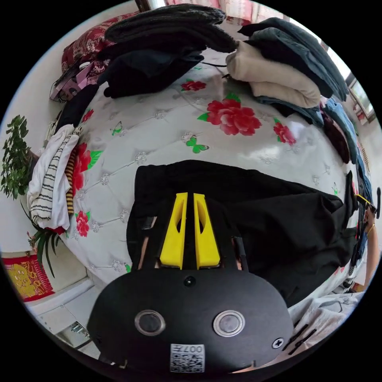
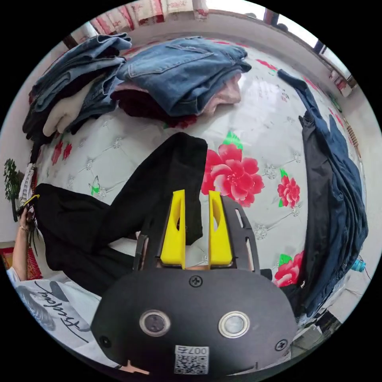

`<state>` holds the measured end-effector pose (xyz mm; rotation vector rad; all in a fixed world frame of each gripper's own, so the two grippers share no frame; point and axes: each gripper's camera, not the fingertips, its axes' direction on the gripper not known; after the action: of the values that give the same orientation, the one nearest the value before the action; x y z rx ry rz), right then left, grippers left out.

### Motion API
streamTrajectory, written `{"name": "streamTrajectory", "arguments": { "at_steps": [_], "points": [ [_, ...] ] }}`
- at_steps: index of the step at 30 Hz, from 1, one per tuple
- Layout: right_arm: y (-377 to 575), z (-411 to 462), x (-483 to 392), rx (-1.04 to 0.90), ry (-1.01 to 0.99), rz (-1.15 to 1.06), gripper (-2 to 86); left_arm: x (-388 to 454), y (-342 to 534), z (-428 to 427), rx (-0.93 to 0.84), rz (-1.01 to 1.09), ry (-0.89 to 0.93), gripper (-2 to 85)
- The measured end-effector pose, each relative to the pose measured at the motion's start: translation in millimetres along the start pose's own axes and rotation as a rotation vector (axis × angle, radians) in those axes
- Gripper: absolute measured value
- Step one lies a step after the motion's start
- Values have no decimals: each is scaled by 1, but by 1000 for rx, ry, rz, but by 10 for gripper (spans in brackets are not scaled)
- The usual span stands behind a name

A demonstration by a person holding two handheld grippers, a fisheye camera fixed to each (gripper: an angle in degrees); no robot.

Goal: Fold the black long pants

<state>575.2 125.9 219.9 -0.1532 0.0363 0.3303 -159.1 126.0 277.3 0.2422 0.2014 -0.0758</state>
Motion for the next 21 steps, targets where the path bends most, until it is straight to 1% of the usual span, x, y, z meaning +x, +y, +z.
{"name": "streamTrajectory", "arguments": {
  "at_steps": [1,2,3,4,5,7,8,9,10,12,14,15,16,17,18,19,20,21],
  "points": [
    [-9,0,7,-10,-56,25,39,0,-1,6,-27,-9,-16,-1],
    [-12,-5,8,-8,-79,-3,33,3,-2,18,-64,2,-11,-5],
    [-17,-25,9,33,-135,-58,24,6,-2,23,-58,9,-4,-7],
    [-15,-56,7,112,-114,-115,16,7,-1,21,-36,15,-5,-8],
    [-11,-77,5,183,-75,-145,14,10,-2,21,-28,15,-4,-9],
    [27,-167,-5,473,112,-272,7,16,-5,20,-28,13,-6,-9],
    [39,-187,-6,542,158,-294,6,21,-7,19,-24,17,-15,-9],
    [66,-219,-5,661,226,-329,5,27,-8,18,-16,23,-27,-10],
    [91,-242,1,741,282,-327,4,30,-8,18,-13,26,-34,-10],
    [119,-252,12,781,368,-308,3,40,-9,17,-4,30,-57,-10],
    [133,-231,34,708,419,-233,2,45,-9,17,6,27,-63,-10],
    [135,-200,56,591,464,-109,2,48,-9,17,13,25,-65,-10],
    [138,-160,81,430,473,-14,3,49,-9,17,16,25,-64,-10],
    [141,-140,92,342,445,23,4,51,-9,17,19,25,-61,-10],
    [150,-106,113,208,348,106,7,52,-10,17,20,24,-56,-10],
    [159,-87,124,155,252,187,11,53,-11,17,18,25,-54,-10],
    [163,-83,125,162,209,215,13,54,-12,17,14,29,-52,-10],
    [170,-82,121,222,146,245,19,57,-14,17,8,39,-54,-10]
  ]
}}
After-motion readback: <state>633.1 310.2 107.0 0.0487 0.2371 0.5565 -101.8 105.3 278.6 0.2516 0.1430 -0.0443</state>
